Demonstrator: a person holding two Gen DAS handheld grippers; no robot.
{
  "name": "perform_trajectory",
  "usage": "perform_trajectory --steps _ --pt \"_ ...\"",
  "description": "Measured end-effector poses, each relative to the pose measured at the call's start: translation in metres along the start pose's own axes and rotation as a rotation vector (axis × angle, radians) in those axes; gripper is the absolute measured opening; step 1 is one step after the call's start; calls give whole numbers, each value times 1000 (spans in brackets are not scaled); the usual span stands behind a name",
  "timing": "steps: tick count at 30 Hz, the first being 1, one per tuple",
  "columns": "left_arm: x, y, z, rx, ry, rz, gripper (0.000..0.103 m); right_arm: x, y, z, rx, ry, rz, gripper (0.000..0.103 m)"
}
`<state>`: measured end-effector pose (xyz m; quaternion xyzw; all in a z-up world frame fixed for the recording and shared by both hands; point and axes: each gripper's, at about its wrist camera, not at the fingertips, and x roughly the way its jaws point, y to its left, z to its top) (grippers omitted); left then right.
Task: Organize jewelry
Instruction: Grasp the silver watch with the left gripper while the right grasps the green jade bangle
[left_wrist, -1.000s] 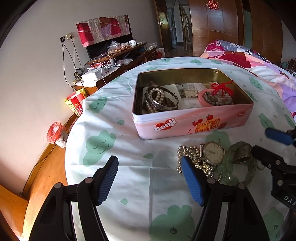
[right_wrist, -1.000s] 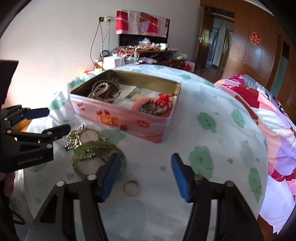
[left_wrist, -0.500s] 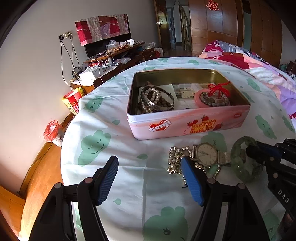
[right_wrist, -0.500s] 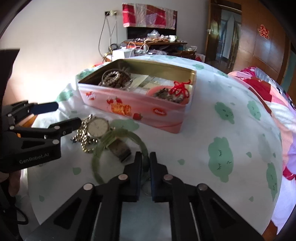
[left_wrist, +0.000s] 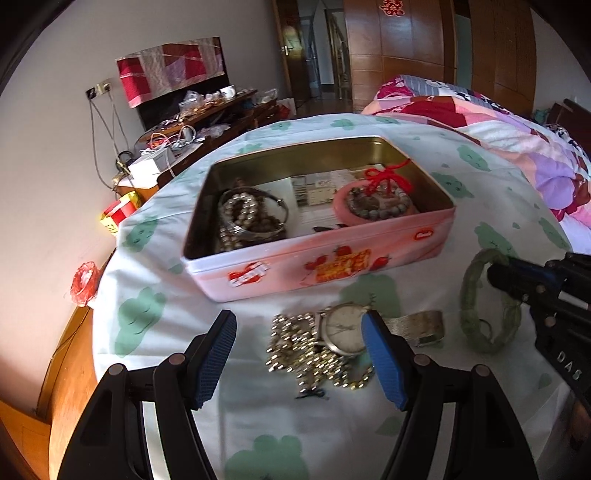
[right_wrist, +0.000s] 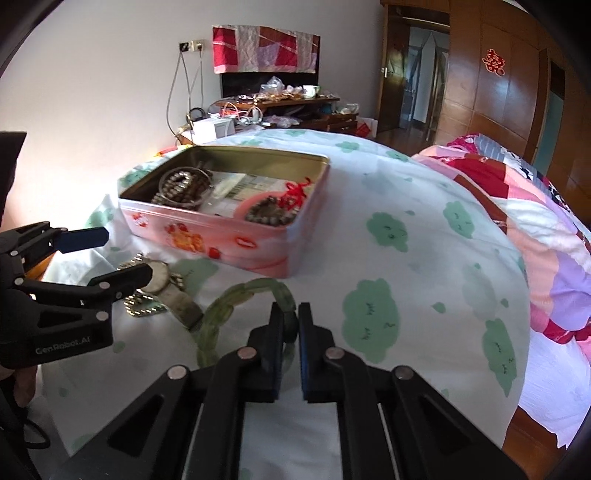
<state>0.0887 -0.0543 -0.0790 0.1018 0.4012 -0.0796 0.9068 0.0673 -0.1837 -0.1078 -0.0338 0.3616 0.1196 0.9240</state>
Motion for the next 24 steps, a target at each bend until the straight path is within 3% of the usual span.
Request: perform_trajectory --steps 8,10,11,17,19,21,24 --pt "8 -5 3 1 8 -46 70 7 3 -4 -18 14 -7 8" --pt "6 -5 2 9 4 -76 52 8 3 -6 -19 17 -8 8" --pt "4 -7 2 16 3 -93 36 9 3 -6 -16 19 -8 8" --pt "2 -5 0 20 4 -95 35 8 2 -7 -12 13 -8 8" --pt "-3 0 1 3 -8 -105 25 7 2 -7 -9 11 -8 8" --pt "-13 5 5 -5 -30 -109 4 7 1 -7 -6 7 -6 8" --pt "-21 9 7 6 -47 -103 0 5 1 -6 -4 1 -5 8"
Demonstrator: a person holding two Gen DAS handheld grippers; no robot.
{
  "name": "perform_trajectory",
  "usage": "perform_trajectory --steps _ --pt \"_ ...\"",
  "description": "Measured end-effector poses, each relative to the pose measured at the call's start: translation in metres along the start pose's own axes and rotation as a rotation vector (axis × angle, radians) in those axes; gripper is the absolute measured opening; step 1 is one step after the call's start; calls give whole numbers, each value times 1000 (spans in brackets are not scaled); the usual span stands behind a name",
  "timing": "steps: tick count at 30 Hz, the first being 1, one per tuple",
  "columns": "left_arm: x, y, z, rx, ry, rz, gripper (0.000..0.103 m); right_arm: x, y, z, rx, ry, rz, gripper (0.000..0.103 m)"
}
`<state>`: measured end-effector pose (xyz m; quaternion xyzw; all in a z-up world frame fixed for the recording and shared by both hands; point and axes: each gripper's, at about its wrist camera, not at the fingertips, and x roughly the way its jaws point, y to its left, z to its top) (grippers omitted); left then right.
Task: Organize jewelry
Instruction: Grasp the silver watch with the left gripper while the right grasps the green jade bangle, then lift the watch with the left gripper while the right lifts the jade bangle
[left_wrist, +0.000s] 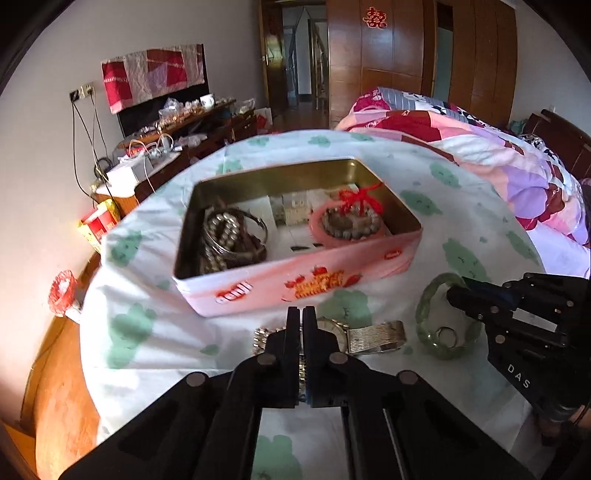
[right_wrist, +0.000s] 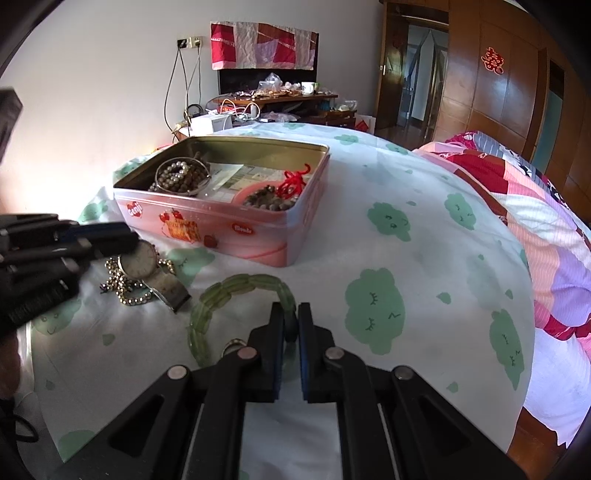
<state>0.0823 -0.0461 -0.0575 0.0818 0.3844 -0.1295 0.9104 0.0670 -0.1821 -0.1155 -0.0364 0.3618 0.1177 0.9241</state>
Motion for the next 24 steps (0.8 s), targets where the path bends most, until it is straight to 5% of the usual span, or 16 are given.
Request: perform_trajectory --steps 7,10,12,24 --pt "1 3 -1 -50 8 -66 4 -1 -1 1 0 1 0 8" --pt "7 -1 -1 -59 27 -62 38 -2 -7 1 5 4 -9 8" --pt "2 -5 -2 -54 -7 -31 72 -4 -14 -1 10 5 -24 8" --pt "16 -43 -4 96 25 9 78 -8 -32 -9 33 11 -34 9"
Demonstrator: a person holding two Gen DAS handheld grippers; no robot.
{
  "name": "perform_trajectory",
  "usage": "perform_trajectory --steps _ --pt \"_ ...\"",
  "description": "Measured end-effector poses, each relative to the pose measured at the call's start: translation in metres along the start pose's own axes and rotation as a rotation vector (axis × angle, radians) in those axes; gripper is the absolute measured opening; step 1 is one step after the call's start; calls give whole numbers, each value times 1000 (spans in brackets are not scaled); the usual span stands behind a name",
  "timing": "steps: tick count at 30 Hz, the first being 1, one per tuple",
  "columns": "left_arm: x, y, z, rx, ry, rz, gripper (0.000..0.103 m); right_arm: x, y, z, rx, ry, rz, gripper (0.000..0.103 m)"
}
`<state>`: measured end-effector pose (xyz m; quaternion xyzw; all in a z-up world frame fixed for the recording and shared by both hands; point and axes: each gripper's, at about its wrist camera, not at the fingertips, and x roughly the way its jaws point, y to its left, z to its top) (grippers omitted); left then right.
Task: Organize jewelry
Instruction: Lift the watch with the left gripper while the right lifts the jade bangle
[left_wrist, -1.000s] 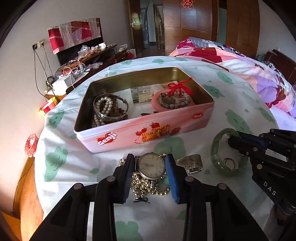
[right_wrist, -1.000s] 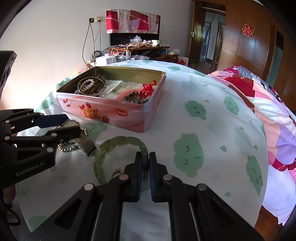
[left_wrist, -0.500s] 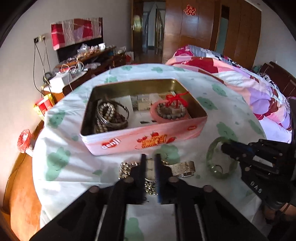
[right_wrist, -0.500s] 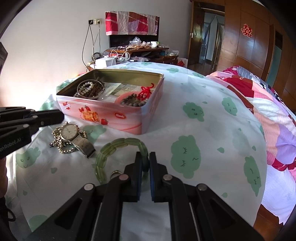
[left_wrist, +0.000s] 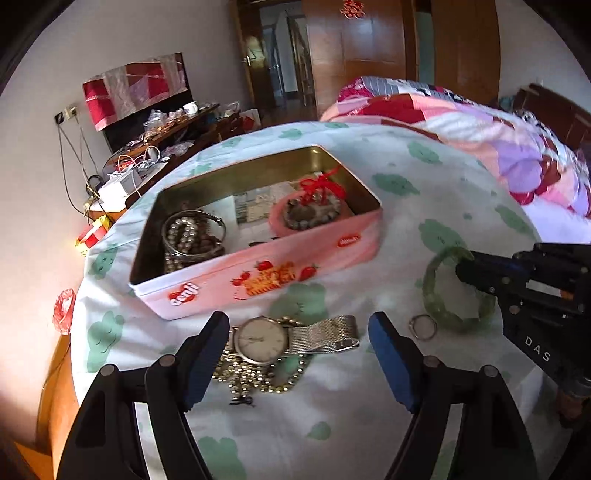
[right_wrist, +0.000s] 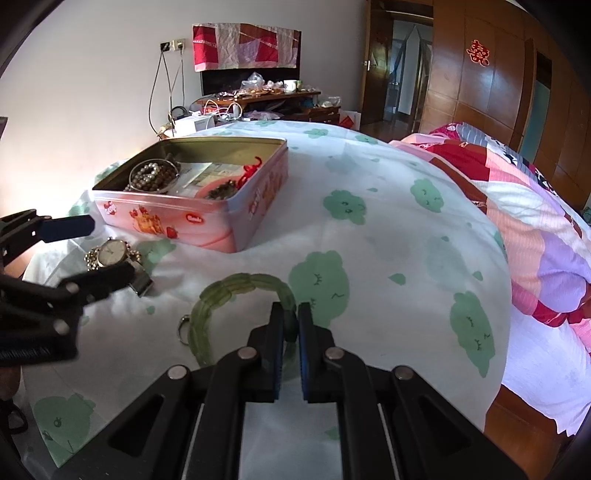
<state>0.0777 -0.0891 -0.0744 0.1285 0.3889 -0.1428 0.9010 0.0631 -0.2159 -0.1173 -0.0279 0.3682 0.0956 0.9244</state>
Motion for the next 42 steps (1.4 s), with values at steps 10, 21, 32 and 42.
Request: perform_trajectory --steps 10,21,32,42 --pt "5 8 -3 -30 26 -53 24 2 9 -2 -19 3 11 8" --pt "-19 40 -2 -143 -20 -66 21 -5 12 0 -22 -19 21 8" --pt "-36 62 3 -161 -63 24 21 -17 22 11 -69 -63 -2 8" --pt "-43 73 6 -184 -77 48 21 -22 27 16 -82 -80 2 8"
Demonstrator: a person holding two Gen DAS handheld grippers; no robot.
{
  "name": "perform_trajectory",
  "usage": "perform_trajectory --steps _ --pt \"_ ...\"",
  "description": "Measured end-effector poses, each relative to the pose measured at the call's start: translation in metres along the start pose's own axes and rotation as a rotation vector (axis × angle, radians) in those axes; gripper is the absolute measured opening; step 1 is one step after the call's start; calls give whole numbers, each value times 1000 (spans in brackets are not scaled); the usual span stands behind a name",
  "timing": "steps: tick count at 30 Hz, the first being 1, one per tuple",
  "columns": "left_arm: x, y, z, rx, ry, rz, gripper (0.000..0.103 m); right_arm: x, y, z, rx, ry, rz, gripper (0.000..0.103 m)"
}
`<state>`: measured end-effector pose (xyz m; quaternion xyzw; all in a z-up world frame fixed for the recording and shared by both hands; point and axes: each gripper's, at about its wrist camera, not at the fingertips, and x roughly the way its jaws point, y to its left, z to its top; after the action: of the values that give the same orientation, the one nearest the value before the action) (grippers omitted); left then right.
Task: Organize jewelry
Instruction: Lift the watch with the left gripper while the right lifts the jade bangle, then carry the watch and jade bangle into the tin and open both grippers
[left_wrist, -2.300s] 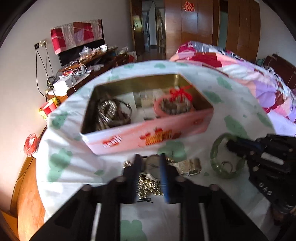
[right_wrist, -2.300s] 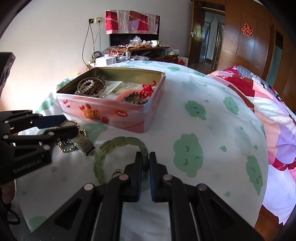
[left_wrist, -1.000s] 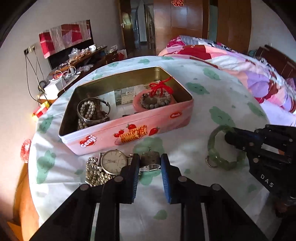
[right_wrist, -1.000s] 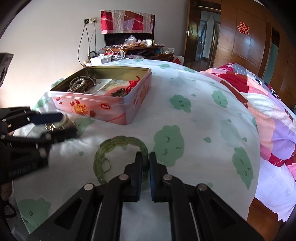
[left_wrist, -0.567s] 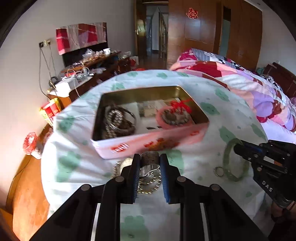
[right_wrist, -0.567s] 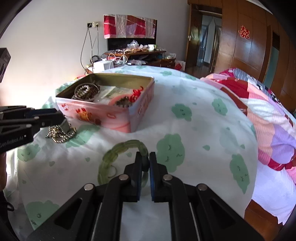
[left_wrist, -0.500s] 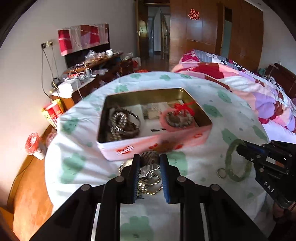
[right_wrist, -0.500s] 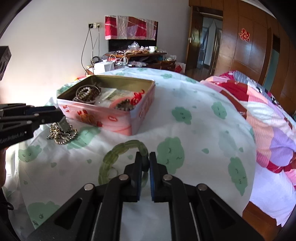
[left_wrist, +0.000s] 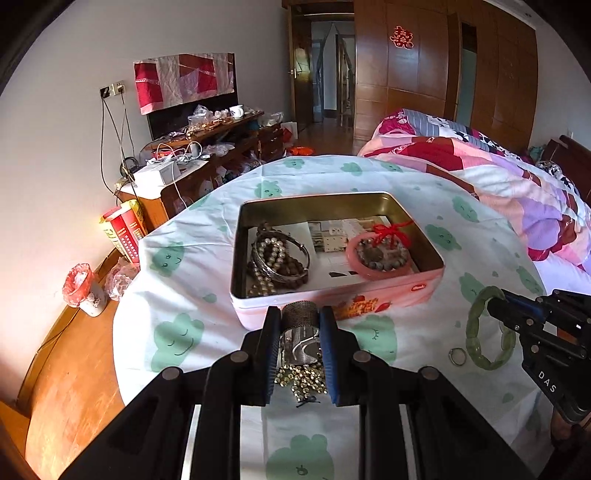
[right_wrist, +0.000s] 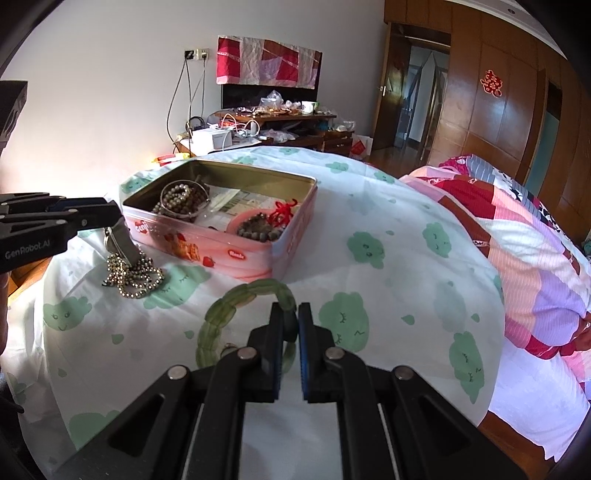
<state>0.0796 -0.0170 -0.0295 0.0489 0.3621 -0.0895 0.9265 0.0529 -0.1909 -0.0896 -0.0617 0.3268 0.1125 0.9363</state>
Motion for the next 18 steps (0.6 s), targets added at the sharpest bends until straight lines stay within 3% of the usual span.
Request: perform_trajectory --steps 18 --pt "-25 20 29 -37 -67 28 21 -10 9 27 -41 -48 11 8"
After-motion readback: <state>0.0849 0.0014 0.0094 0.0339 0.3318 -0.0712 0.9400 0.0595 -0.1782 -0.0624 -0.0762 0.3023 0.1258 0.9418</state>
